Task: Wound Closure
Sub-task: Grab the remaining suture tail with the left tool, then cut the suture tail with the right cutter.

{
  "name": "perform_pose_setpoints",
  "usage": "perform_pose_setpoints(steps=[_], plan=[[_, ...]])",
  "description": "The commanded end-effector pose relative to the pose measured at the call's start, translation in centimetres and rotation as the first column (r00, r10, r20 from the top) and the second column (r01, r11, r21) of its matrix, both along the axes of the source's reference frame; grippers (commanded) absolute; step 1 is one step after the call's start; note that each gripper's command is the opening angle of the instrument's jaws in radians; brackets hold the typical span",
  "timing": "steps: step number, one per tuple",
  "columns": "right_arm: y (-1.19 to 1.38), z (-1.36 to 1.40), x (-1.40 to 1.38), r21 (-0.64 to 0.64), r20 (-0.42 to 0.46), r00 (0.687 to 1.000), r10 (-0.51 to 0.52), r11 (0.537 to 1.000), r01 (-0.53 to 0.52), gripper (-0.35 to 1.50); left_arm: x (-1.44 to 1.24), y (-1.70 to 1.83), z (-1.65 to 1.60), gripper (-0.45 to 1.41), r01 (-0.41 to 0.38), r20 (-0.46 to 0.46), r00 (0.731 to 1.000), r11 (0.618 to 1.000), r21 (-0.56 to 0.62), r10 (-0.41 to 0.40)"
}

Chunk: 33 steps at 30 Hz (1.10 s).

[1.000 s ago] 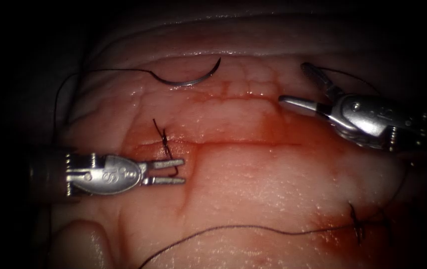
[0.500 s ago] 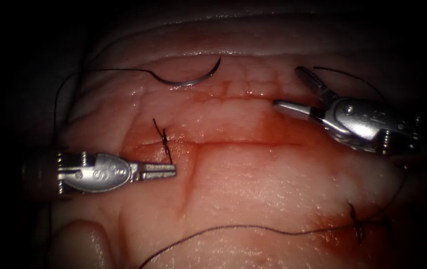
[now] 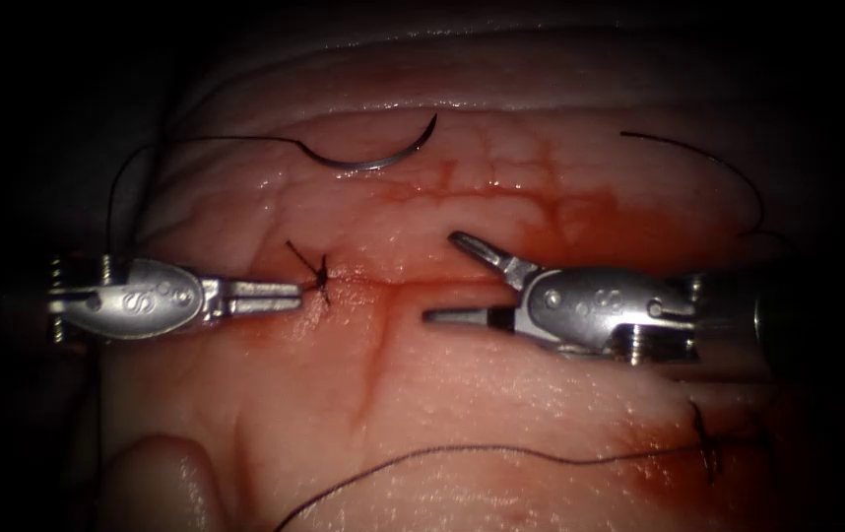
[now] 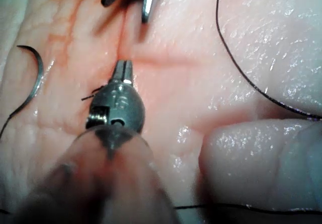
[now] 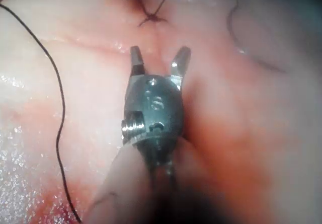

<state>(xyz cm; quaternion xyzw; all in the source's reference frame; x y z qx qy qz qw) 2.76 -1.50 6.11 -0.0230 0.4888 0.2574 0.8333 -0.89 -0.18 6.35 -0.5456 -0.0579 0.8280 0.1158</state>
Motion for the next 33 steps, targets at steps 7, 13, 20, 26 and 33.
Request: perform_pose_setpoints(steps=[7,13,20,26,33], plan=[[-0.11,0.04,0.54,-0.050,-0.020,1.000,-0.019,0.999,0.018,1.11,-0.09,-0.03,0.07,-0.45,0.003,-0.002,1.000,1.000,-0.002,-0.003],[-0.08,0.03,0.75,-0.087,-0.062,0.998,0.004,0.996,-0.010,1.10,-0.10,-0.06,0.08,-0.45,0.005,-0.004,1.000,1.000,-0.005,-0.005],[0.00,0.07,1.04,-0.130,-0.104,0.994,0.021,0.991,-0.035,1.10,-0.12,-0.06,0.05,-0.45,0.003,-0.001,1.000,1.000,-0.002,-0.003],[0.00,0.11,1.16,-0.177,-0.108,0.994,0.015,0.984,-0.035,1.10,-0.12,-0.06,0.04,-0.45,-0.002,0.003,1.000,1.000,-0.006,0.002],[0.05,0.18,1.21,-0.223,-0.092,0.996,0.004,0.974,-0.024,1.11,-0.11,-0.07,0.04,-0.45,-0.004,0.005,1.000,1.000,-0.005,0.004]])
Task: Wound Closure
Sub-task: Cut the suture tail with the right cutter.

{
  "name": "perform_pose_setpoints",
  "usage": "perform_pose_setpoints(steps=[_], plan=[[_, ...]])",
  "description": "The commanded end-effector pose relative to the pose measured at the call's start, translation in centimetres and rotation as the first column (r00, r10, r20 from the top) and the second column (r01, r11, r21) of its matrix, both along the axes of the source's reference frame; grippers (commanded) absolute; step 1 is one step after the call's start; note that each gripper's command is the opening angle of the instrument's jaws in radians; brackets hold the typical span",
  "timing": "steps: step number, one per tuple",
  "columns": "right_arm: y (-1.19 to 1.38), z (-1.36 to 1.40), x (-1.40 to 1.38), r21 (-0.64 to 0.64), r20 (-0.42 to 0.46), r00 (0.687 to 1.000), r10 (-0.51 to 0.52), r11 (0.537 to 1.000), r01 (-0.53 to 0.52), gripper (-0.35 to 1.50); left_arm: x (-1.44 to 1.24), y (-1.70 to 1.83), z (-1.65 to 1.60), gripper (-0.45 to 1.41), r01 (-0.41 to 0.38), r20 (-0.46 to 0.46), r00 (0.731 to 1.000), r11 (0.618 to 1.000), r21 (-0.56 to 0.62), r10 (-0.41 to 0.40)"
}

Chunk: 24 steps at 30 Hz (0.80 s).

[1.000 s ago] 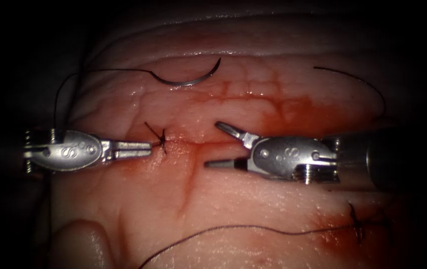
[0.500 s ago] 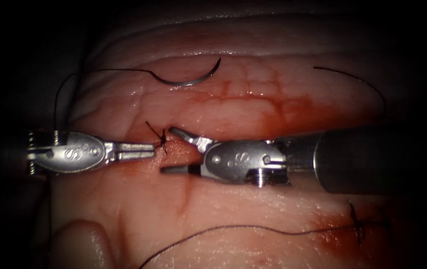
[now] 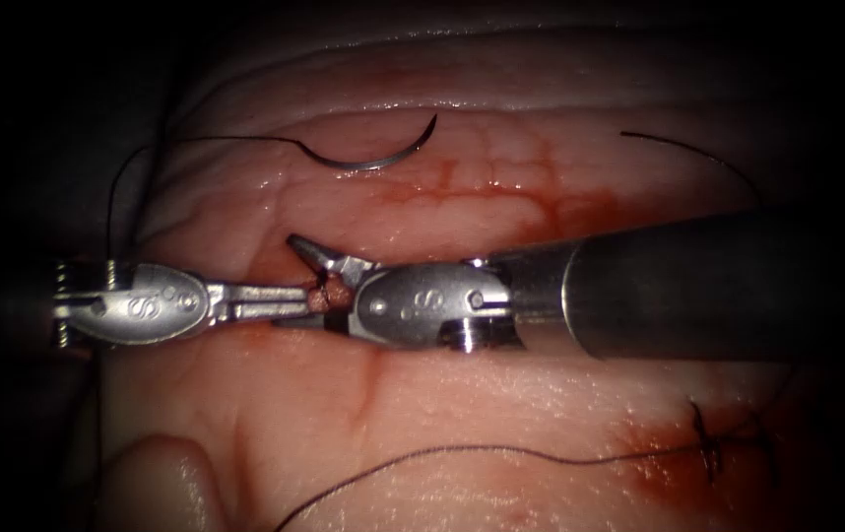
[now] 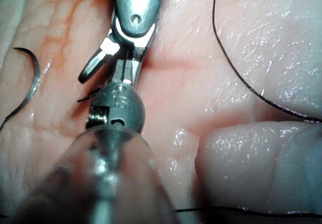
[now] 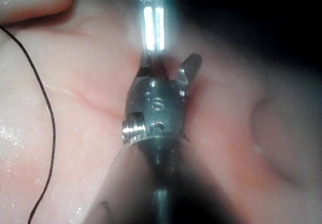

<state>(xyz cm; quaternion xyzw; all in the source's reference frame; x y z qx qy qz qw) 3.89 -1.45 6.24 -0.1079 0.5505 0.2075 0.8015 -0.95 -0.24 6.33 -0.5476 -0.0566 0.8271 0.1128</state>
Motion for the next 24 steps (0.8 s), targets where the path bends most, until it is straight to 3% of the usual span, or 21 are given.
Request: perform_pose_setpoints(steps=[1,8,13,18,22,24], plan=[[0.00,0.06,0.09,-0.008,-0.001,1.000,-0.001,1.000,0.001,1.13,-0.06,-0.02,0.06,-0.45,-0.001,0.001,1.000,1.000,0.000,0.001],[-0.06,0.06,0.34,-0.076,-0.044,0.999,-0.017,0.997,0.013,1.21,-0.06,-0.08,0.11,-0.45,-0.009,0.009,1.000,1.000,-0.006,0.009],[-0.13,0.17,0.36,-0.090,-0.042,0.999,-0.019,0.996,0.015,1.25,-0.04,-0.11,0.11,-0.45,-0.010,0.008,1.000,1.000,-0.008,0.010],[-0.15,0.20,0.38,-0.094,-0.041,0.999,-0.020,0.995,0.016,1.01,-0.07,-0.16,0.14,-0.45,-0.016,0.012,1.000,1.000,-0.018,0.016],[-0.12,0.21,0.39,-0.093,-0.041,0.999,-0.018,0.996,0.014,1.01,-0.07,-0.16,0.13,-0.45,-0.016,0.012,1.000,1.000,-0.018,0.016],[-0.12,0.24,0.40,-0.095,-0.038,0.999,-0.016,0.995,0.012,0.80,-0.07,-0.16,0.13,-0.45,-0.016,0.012,1.000,1.000,-0.018,0.016]])
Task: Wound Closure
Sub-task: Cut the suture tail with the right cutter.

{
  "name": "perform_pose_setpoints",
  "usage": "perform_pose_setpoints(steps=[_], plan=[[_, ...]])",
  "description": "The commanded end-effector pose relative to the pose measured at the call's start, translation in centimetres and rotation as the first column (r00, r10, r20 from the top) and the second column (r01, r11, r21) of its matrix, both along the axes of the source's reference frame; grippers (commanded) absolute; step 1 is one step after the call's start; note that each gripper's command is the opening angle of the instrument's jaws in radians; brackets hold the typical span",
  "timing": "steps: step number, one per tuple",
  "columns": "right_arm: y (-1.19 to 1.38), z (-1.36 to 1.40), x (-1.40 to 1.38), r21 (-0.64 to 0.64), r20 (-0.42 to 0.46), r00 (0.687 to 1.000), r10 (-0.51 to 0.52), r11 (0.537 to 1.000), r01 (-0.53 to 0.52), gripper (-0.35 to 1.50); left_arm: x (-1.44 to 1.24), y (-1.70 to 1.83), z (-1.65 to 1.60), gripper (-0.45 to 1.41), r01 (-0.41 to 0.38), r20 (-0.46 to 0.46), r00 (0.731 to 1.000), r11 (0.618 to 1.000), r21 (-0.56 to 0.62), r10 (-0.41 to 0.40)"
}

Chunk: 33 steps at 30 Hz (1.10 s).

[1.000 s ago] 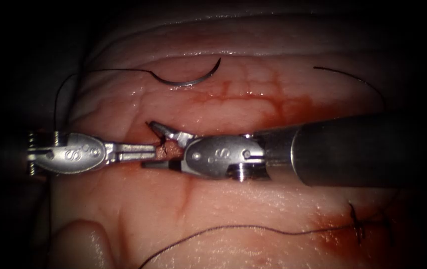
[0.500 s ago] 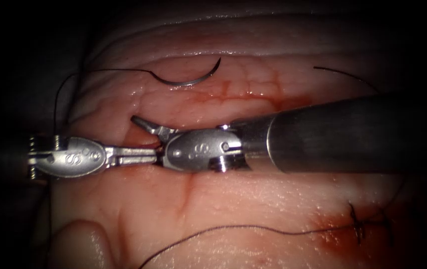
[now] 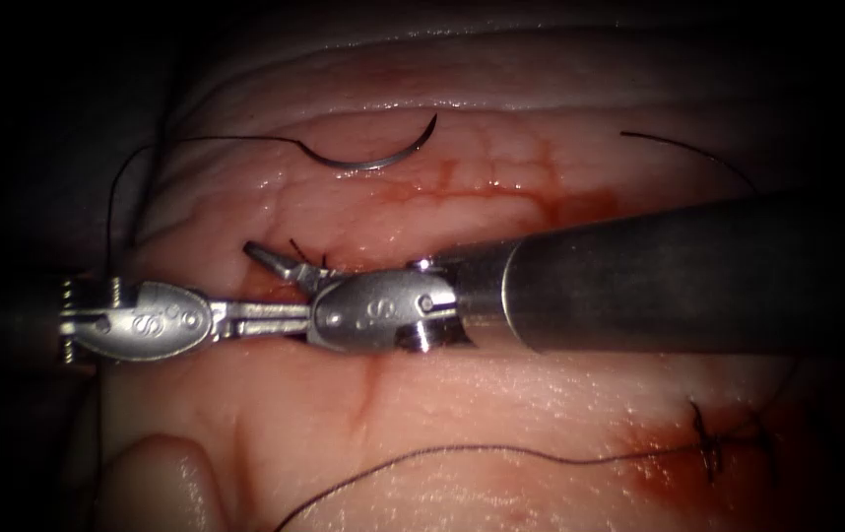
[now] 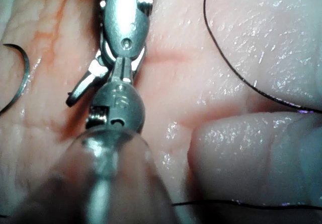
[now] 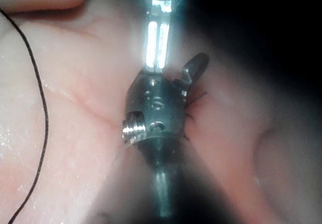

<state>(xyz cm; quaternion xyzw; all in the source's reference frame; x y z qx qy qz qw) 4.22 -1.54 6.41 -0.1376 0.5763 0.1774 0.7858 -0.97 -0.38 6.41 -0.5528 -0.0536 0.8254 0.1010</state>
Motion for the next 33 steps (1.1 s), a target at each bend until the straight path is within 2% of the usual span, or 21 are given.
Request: perform_pose_setpoints(steps=[1,2,5,7,13,14,15,17,20,22,23,24,27,30,31,33], plan=[[-0.03,0.09,0.06,0.005,0.016,1.000,0.003,1.000,-0.003,0.06,-0.05,-0.02,0.06,-0.45,-0.001,0.001,1.000,1.000,0.001,0.001],[-0.02,0.09,0.07,0.007,0.026,1.000,0.011,1.000,-0.011,-0.06,-0.05,-0.02,0.05,-0.45,-0.001,0.001,1.000,1.000,0.001,0.001],[0.05,0.16,0.09,-0.007,0.048,0.999,0.001,1.000,-0.001,-0.08,-0.04,-0.04,0.04,-0.45,-0.002,0.001,1.000,1.000,0.001,0.002],[0.06,0.20,0.08,-0.005,0.055,0.998,0.000,1.000,0.000,-0.35,-0.03,-0.05,0.04,-0.45,-0.002,0.000,1.000,1.000,0.000,0.002],[-0.03,0.19,0.06,0.004,0.072,0.997,-0.021,1.000,0.021,-0.35,0.00,-0.08,0.04,-0.45,-0.003,0.002,1.000,1.000,0.003,0.003],[-0.04,0.17,0.04,0.004,0.069,0.997,-0.024,1.000,0.024,0.22,0.02,-0.09,0.04,-0.45,-0.004,0.002,1.000,1.000,0.003,0.004],[-0.05,0.15,0.01,0.007,0.069,0.997,-0.029,1.000,0.029,0.67,0.03,-0.10,0.04,-0.45,-0.003,0.003,1.000,1.000,0.007,0.003],[-0.06,0.09,-0.08,0.008,0.059,0.998,-0.033,0.999,0.033,1.08,0.07,-0.15,0.03,-0.45,-0.007,0.004,1.000,1.000,0.005,0.007],[-0.03,-0.01,-0.27,0.013,0.037,0.998,-0.041,0.999,0.040,1.36,0.13,-0.22,0.02,-0.45,-0.006,0.003,1.000,1.000,0.011,0.006],[-0.01,-0.09,-0.40,0.003,0.007,1.000,-0.023,1.000,0.023,1.48,0.15,-0.27,0.03,-0.45,-0.005,0.002,1.000,1.000,0.013,0.005],[-0.01,-0.09,-0.40,0.003,0.007,1.000,-0.023,1.000,0.023,1.48,0.15,-0.27,0.03,-0.45,-0.005,0.002,1.000,1.000,0.013,0.005],[-0.01,-0.25,-0.61,-0.027,-0.010,1.000,-0.012,1.000,0.012,1.48,0.18,-0.32,0.04,-0.45,-0.004,0.000,1.000,1.000,0.013,0.004],[0.02,-0.46,-0.96,-0.057,0.027,1.000,0.001,0.998,0.001,1.48,0.15,-0.41,0.06,-0.45,0.007,-0.005,1.000,1.000,0.021,-0.007],[0.04,-0.51,-1.08,-0.075,0.051,0.999,0.007,0.997,-0.003,1.48,0.12,-0.46,0.08,-0.45,0.010,-0.005,1.000,1.000,0.021,-0.010],[0.08,-0.57,-1.29,-0.076,0.061,0.998,0.019,0.997,-0.015,1.46,0.07,-0.54,0.12,-0.45,0.007,0.004,1.000,1.000,0.026,-0.007],[0.12,-0.60,-1.42,-0.076,0.055,0.998,0.032,0.997,-0.027,1.45,0.04,-0.58,0.14,-0.45,0.003,0.006,1.000,0.999,0.036,-0.003]])
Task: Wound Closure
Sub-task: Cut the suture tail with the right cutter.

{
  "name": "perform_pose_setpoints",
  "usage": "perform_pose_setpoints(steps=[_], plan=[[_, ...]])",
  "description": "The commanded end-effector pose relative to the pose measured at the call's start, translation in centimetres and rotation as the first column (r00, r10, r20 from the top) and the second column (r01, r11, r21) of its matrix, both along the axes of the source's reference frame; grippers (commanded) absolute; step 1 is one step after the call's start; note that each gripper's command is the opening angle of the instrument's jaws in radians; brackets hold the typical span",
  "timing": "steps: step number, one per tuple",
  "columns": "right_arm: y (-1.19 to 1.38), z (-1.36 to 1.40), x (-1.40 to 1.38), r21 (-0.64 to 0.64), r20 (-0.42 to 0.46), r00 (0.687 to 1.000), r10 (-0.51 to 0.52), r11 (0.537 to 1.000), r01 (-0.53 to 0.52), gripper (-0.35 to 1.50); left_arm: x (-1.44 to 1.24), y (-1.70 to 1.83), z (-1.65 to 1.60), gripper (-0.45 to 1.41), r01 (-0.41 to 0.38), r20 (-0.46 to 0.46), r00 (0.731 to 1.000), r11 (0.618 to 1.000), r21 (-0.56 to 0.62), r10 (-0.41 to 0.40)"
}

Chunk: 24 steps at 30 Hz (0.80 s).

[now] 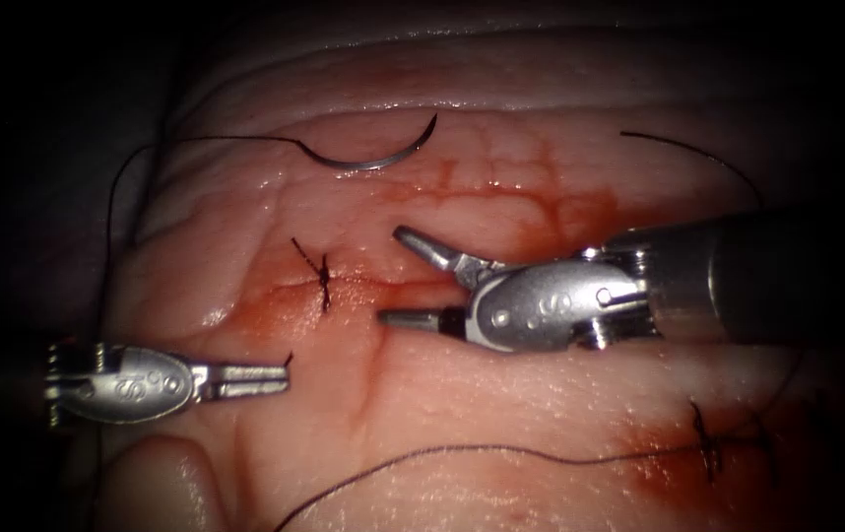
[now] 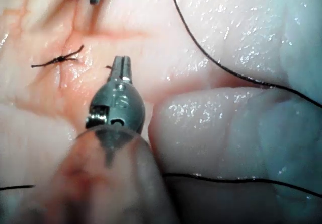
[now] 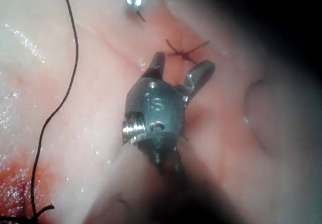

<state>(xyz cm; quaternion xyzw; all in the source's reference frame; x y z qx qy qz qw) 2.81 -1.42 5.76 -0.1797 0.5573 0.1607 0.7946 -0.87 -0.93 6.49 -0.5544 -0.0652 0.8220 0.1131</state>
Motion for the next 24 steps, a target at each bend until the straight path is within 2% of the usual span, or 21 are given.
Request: perform_pose_setpoints(steps=[1,5,8,9,10,11,12,13,18,21,24], plan=[[0.01,0.03,-0.07,0.003,-0.003,1.000,0.008,1.000,-0.008,1.43,-0.07,-0.06,0.06,-0.45,-0.010,0.001,1.000,1.000,0.002,0.010],[0.08,0.01,-0.28,0.011,0.010,1.000,0.028,1.000,-0.028,1.33,-0.09,-0.18,0.09,-0.45,-0.025,0.007,1.000,0.998,0.051,0.025],[0.08,0.03,-0.29,0.011,0.022,0.999,0.038,0.999,-0.038,1.33,-0.09,-0.20,0.15,-0.40,-0.008,-0.009,1.000,0.990,0.141,0.010],[0.08,0.04,-0.29,0.010,0.023,0.999,0.038,0.999,-0.038,1.33,-0.08,-0.18,0.19,0.02,0.006,-0.015,1.000,0.981,0.196,-0.003],[0.08,0.04,-0.28,0.008,0.021,0.999,0.040,0.999,-0.041,1.33,-0.07,-0.16,0.23,0.29,0.011,-0.018,1.000,0.976,0.217,-0.007],[0.08,0.04,-0.28,0.008,0.021,0.999,0.040,0.999,-0.041,1.33,-0.07,-0.16,0.23,0.29,0.011,-0.018,1.000,0.976,0.217,-0.007],[0.08,0.04,-0.29,0.009,0.021,0.999,0.040,0.999,-0.041,1.33,-0.05,-0.15,0.27,0.56,0.029,-0.032,0.999,0.972,0.232,-0.022],[0.08,0.04,-0.29,0.004,0.023,0.999,0.039,0.999,-0.039,1.33,-0.04,-0.14,0.29,0.61,0.044,-0.041,0.999,0.969,0.243,-0.035],[0.08,0.04,-0.32,0.009,0.019,0.999,0.038,0.999,-0.038,1.23,0.01,-0.12,0.21,0.64,0.043,-0.041,0.999,0.967,0.249,-0.034],[0.10,0.03,-0.36,0.022,0.014,0.999,0.040,0.999,-0.040,1.19,0.01,-0.02,-0.02,0.64,0.050,-0.040,0.998,0.960,0.277,-0.040],[0.15,0.02,-0.44,0.040,0.019,0.999,0.050,0.998,-0.051,1.18,0.00,0.19,-0.22,0.64,0.053,-0.038,0.998,0.966,0.252,-0.044]])
